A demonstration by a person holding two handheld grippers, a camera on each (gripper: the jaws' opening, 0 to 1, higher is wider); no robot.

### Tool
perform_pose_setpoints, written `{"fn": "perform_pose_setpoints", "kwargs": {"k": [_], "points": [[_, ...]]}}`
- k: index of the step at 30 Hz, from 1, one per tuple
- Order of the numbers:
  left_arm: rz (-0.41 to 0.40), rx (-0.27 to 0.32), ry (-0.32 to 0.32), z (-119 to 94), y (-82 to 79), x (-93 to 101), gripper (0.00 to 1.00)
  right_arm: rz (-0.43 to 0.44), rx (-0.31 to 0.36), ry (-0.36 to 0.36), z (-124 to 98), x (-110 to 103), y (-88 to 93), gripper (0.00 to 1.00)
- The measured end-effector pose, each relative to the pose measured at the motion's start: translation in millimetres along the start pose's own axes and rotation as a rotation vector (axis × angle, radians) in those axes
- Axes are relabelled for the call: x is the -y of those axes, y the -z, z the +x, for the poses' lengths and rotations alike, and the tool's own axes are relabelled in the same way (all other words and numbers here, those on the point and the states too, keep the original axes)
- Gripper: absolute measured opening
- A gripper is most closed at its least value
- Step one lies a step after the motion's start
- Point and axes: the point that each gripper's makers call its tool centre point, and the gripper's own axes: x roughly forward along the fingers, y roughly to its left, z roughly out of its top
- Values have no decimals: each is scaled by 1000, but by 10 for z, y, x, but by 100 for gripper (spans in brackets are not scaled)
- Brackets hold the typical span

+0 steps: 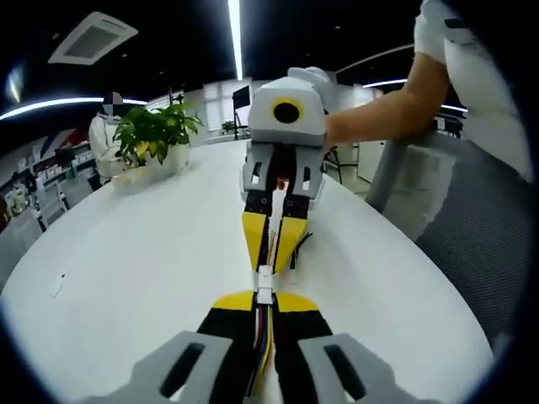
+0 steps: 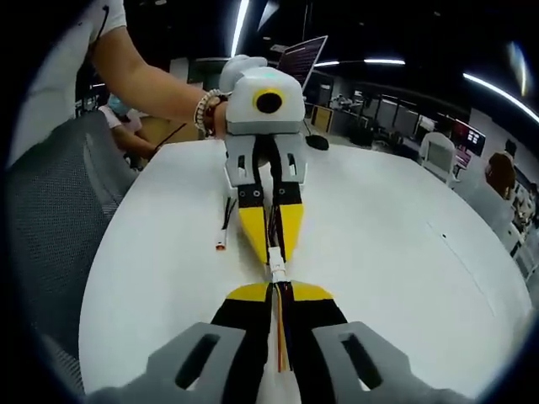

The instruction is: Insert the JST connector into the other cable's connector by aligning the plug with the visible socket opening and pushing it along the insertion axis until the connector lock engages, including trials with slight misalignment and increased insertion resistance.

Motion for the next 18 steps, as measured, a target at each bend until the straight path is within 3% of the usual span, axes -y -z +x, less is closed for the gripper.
{"fn": "perform_pose_setpoints", "kwargs": {"k": [18], "points": [[35,-26,-1,-13,5,-15,0,13,22,12,45,35,-37,4]]}}
